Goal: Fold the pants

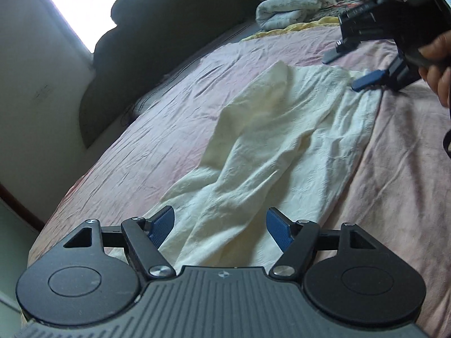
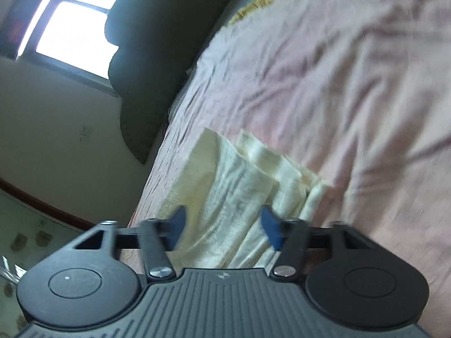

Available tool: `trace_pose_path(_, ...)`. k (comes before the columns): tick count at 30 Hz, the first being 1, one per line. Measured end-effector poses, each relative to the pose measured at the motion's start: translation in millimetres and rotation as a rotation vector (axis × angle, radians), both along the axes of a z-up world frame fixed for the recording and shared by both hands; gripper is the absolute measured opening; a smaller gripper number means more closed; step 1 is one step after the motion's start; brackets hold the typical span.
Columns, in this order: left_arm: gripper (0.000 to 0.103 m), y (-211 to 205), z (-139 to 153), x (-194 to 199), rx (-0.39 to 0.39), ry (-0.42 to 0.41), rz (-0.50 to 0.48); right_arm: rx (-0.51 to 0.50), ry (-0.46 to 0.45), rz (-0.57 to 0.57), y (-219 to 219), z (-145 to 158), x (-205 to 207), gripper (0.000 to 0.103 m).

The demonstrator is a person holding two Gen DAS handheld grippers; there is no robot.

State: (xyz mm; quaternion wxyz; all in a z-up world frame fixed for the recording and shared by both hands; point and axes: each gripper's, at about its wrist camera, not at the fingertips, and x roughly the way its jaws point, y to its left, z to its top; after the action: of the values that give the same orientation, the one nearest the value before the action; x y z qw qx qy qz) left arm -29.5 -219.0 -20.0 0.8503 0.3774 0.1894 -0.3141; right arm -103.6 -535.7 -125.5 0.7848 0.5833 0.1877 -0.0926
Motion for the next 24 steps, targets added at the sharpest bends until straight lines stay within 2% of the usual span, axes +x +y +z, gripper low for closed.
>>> trace_pose_path(5, 0.076, 6, 3, 9, -0.037, 0.030, 0.053, 0.004, 0.004, 0.036, 9, 0, 21, 0.063)
trace_pose_path(8, 0.076, 7, 5, 15, -0.045, 0.053, 0.085, 0.031, -0.065, 0.044, 8, 4, 31, 0.064)
trace_pose_path(10, 0.076, 8, 5, 17, -0.048, 0.060, 0.098, 0.010, -0.089, 0.046, 4, 9, 40, 0.064)
trace_pose_path(18, 0.076, 16, 10, 23, -0.067, 0.089, 0.122, -0.059, -0.024, 0.085, -1, 6, 84, 0.061)
trace_pose_path(24, 0.077, 21, 5, 27, -0.051, 0.095, 0.115, -0.092, 0.006, 0.051, 12, 9, 69, 0.061)
